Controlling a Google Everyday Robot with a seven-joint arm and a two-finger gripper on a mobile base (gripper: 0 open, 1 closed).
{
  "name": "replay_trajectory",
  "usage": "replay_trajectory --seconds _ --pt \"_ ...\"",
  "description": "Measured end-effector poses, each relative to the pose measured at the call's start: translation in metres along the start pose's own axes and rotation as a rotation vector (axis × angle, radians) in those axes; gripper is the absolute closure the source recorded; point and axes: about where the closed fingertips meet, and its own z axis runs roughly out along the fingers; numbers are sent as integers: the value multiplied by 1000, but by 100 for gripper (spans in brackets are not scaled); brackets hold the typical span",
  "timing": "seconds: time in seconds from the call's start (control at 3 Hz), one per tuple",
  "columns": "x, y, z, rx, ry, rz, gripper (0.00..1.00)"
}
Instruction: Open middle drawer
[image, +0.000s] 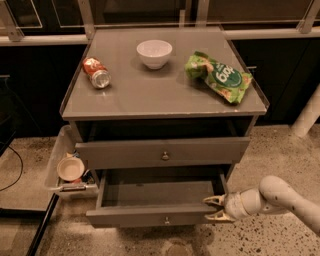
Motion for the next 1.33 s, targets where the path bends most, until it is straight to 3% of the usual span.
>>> replay_trajectory --seconds 0.67,1.0,1.33 --pt "0 0 0 -1 -2 -1 38" --pt "5 22 -1 -26 -10 16 40" --pt "4 45 -11 -36 -10 19 63"
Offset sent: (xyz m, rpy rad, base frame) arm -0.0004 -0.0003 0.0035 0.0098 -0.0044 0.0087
